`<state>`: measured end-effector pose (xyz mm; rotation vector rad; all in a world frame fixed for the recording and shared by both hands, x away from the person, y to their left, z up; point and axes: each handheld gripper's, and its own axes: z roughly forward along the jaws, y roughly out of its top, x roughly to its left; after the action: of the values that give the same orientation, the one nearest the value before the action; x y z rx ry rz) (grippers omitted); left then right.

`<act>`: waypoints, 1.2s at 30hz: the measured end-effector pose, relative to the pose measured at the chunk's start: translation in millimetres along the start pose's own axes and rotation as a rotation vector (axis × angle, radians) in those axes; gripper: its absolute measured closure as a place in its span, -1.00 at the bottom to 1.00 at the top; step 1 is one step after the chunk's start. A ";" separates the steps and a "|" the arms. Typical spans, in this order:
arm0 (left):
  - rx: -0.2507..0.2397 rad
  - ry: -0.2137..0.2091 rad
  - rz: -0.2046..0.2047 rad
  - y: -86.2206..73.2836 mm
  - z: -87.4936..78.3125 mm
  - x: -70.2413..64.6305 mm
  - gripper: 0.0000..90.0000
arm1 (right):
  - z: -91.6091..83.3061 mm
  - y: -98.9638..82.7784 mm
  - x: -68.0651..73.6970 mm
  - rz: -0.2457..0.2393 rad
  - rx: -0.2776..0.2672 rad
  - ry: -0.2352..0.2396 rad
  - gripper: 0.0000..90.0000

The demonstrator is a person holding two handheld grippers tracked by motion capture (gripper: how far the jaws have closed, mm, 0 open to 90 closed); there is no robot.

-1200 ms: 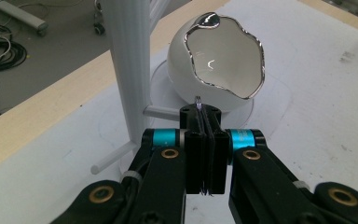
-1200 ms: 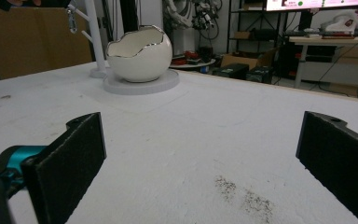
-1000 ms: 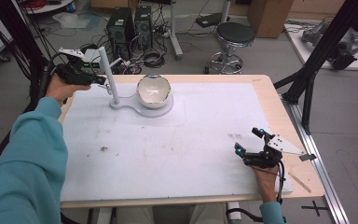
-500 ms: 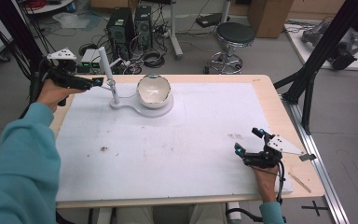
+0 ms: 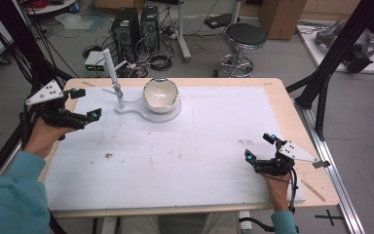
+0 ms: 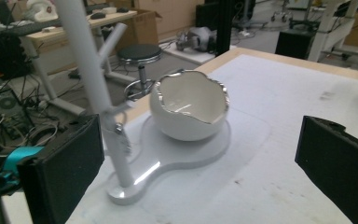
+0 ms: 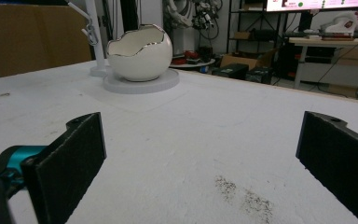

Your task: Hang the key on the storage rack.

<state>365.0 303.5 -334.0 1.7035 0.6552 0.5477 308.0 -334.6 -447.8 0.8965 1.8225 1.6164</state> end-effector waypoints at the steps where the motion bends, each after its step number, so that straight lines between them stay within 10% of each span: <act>1: -0.004 0.002 0.004 -5.5 -2.2 -5.5 -0.96 | 0.1 -0.1 0.0 -0.001 -0.001 0.000 -0.99; 19: -0.154 0.106 -0.100 -118.8 -30.1 -68.4 -0.96 | -0.1 0.0 0.8 -0.002 0.003 -0.005 -0.99; 36: -0.243 0.146 -0.053 -137.6 -32.9 -80.3 -0.96 | -0.2 -0.1 0.8 -0.004 0.003 -0.005 -0.99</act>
<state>265.4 296.0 -462.4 1.4250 0.7060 0.6904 307.3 -334.1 -447.9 0.8970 1.8224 1.6077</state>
